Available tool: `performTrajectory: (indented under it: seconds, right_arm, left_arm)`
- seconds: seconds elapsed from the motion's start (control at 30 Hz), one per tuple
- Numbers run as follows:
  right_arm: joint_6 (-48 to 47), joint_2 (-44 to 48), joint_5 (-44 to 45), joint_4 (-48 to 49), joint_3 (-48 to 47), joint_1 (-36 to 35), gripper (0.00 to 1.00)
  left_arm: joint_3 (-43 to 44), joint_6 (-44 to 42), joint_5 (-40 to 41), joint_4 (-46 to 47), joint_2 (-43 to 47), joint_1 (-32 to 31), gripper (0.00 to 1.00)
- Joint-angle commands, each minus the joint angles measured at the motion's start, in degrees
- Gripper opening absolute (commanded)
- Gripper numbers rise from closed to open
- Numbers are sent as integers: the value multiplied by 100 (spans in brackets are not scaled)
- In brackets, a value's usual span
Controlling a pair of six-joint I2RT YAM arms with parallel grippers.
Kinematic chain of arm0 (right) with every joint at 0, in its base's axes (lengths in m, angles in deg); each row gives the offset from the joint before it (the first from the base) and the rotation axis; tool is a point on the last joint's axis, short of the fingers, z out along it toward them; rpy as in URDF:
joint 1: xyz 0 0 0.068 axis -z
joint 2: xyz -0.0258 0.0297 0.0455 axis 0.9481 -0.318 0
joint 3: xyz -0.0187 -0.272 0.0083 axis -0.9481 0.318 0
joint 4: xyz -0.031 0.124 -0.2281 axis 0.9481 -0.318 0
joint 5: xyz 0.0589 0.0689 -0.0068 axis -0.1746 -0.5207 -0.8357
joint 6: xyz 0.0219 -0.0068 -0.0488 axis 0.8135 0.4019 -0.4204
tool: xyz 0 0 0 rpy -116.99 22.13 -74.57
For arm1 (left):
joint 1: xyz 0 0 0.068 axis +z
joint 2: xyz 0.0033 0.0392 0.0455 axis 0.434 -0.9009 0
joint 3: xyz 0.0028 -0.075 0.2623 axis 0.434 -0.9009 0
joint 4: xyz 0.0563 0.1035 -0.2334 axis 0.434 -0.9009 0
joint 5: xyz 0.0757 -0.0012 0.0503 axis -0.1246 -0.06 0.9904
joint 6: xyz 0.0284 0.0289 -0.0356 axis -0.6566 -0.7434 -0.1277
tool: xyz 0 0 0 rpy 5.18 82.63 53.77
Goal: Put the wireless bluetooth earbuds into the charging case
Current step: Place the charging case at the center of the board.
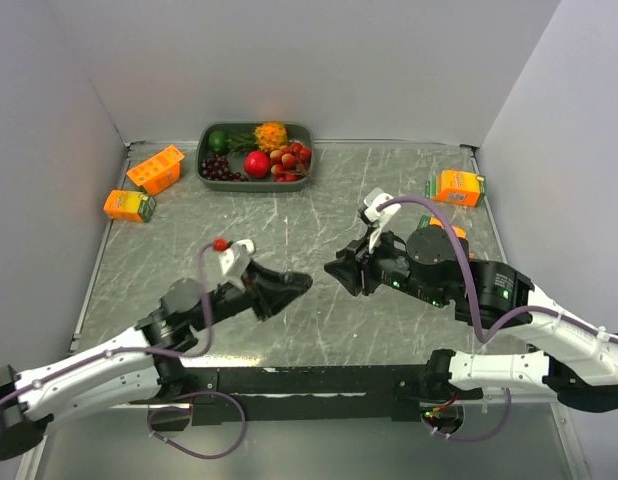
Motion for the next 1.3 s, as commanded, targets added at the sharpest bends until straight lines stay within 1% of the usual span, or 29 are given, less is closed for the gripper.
performTrajectory:
  seconds: [0.0, 0.03, 0.07, 0.1, 0.13, 0.2, 0.23, 0.27, 0.3, 0.33, 0.4, 0.43, 0.47, 0.53, 0.6, 0.63, 0.7, 0.77, 0.83, 0.9, 1.0, 1.03, 1.1, 1.13, 1.2, 1.23, 1.27]
  right_arm:
    - [612, 128, 163, 307, 405, 88, 45]
    - [648, 180, 172, 377, 545, 97, 45]
    - [675, 215, 137, 421, 607, 106, 45]
    - [710, 242, 120, 465, 721, 114, 46]
    - [736, 286, 111, 500, 757, 114, 45]
    - [789, 338, 128, 518, 844, 132, 45]
    - [807, 347, 119, 509, 871, 132, 46]
    - [816, 365, 119, 527, 897, 132, 45]
    - [842, 409, 119, 544, 958, 149, 45]
    - [851, 426, 102, 545, 976, 150, 45]
    - [868, 496, 67, 597, 1073, 167, 46]
    - [877, 506, 58, 606, 1099, 176, 45]
    - [886, 532, 58, 623, 1134, 176, 45]
    - [912, 576, 40, 632, 1222, 185, 45]
    - [912, 628, 40, 641, 1301, 193, 45]
    - [912, 646, 49, 633, 1319, 202, 45]
    - [895, 699, 75, 571, 1346, 211, 45]
    - [869, 734, 93, 562, 1363, 220, 45]
    - [860, 804, 93, 553, 1381, 229, 46]
    - [851, 813, 102, 553, 1381, 237, 46]
    - [824, 822, 84, 536, 1355, 246, 46]
    - [824, 831, 84, 536, 1355, 246, 46]
    - [807, 822, 75, 527, 1337, 255, 46]
    - [807, 840, 93, 527, 1337, 264, 46]
    - [807, 857, 84, 527, 1355, 255, 46]
    - [807, 866, 84, 527, 1363, 264, 46]
    - [807, 875, 84, 510, 1355, 255, 46]
  left_arm:
    - [382, 1052, 137, -717, -1174, 962, 1]
    - [488, 1212, -370, -779, -1490, 1443, 1]
    - [576, 1344, -749, -754, -2146, 1674, 1]
    - [725, 1571, -1049, -571, -2492, 1886, 1]
    - [787, 1687, -1652, -421, -3148, 2218, 1]
    - [1006, 2055, -2052, 96, -3784, 2562, 1]
    - [1112, 2153, -2245, 291, -4379, 2625, 1]
    - [1218, 2215, -2543, 432, -4672, 2678, 2]
    - [1506, 2302, -2615, 485, -4936, 2722, 2]
    - [1665, 2303, -2633, 477, -5391, 2723, 2]
    - [2079, 2268, -2643, 451, -5763, 2731, 2]
    - [2211, 2251, -2616, 329, -6086, 2740, 2]
    - [2482, 2198, -2555, 232, -6238, 2758, 2]
    - [2729, 2172, -2502, -22, -6632, 2810, 3]
    - [3011, 2093, -2449, -164, -6845, 2854, 7]
    - [3107, 2058, -2397, -443, -7028, 2863, 13]
    - [3336, 1943, -2318, -673, -7196, 2898, 15]
    - [3459, 1891, -2247, -954, -7381, 2916, 20]
    - [3512, 1873, -2142, -1104, -7504, 2951, 25]
    - [3548, 1838, -2080, -1271, -7592, 2969, 27]
    - [3600, 1776, -2001, -1473, -7645, 2977, 32]
    - [3601, 1759, -1949, -1535, -7680, 2978, 36]
    - [3583, 1732, -1939, -1571, -7672, 2978, 40]
    - [3522, 1732, -1939, -1562, -7654, 2978, 45]
    - [3452, 1697, -1861, -1640, -7558, 2978, 49]
    - [3364, 1662, -1834, -1667, -7523, 2978, 56]
    - [3337, 1627, -1729, -1728, -7470, 2978, 75]
